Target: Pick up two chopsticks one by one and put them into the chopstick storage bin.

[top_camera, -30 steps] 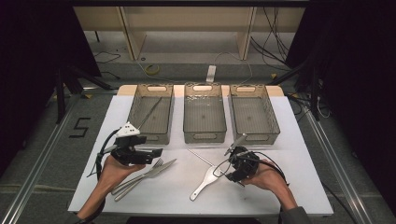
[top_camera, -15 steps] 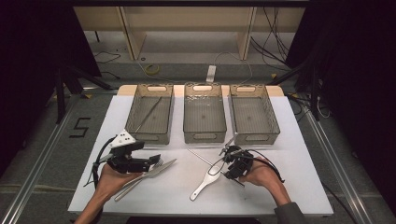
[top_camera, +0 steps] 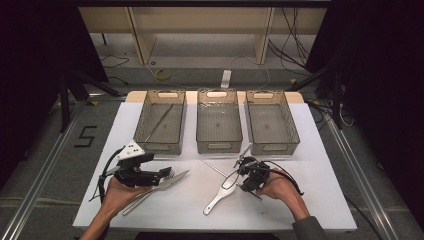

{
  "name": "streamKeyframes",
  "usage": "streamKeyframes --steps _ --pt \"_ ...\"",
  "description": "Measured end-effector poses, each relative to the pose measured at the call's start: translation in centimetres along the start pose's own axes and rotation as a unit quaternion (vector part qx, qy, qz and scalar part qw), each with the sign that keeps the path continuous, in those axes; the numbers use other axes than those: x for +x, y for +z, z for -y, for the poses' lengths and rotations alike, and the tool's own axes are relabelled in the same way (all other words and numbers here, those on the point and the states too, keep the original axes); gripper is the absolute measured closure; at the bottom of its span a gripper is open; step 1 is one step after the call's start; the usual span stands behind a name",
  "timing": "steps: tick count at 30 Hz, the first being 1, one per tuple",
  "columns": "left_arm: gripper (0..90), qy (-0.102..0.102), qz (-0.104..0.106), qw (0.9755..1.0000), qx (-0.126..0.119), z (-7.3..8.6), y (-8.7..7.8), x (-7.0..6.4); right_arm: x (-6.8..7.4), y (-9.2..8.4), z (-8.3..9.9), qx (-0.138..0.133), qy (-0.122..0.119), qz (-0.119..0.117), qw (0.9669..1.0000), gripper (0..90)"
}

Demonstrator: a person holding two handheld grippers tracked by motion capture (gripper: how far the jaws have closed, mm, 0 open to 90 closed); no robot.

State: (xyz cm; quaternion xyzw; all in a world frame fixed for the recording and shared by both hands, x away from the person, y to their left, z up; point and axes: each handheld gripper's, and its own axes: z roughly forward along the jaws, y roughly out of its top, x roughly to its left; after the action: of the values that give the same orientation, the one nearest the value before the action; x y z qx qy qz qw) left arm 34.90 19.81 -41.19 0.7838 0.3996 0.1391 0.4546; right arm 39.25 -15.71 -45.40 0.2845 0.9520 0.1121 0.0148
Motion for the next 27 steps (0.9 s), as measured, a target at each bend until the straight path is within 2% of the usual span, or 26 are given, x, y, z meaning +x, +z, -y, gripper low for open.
streamKeyframes --steps 6,19,22,27 --pt "17.1 0.007 -0.003 0.9999 0.006 0.06 0.12 -0.05 -0.17 0.26 -0.11 0.006 -0.001 0.003 1.0000 79.7" --pt "17.2 0.008 -0.005 0.9999 0.005 0.07 0.14 -0.17 -0.16 0.31 -0.28 0.011 0.006 0.006 0.9999 85.0" --pt "17.3 0.011 -0.005 0.9999 0.006 0.07 0.12 -0.19 -0.16 0.29 -0.33 0.015 -0.002 0.009 0.9999 85.3" --pt "17.5 0.012 -0.007 0.9999 0.005 0.06 0.08 -0.18 -0.08 0.32 -0.27 0.006 -0.010 0.012 0.9999 85.6"
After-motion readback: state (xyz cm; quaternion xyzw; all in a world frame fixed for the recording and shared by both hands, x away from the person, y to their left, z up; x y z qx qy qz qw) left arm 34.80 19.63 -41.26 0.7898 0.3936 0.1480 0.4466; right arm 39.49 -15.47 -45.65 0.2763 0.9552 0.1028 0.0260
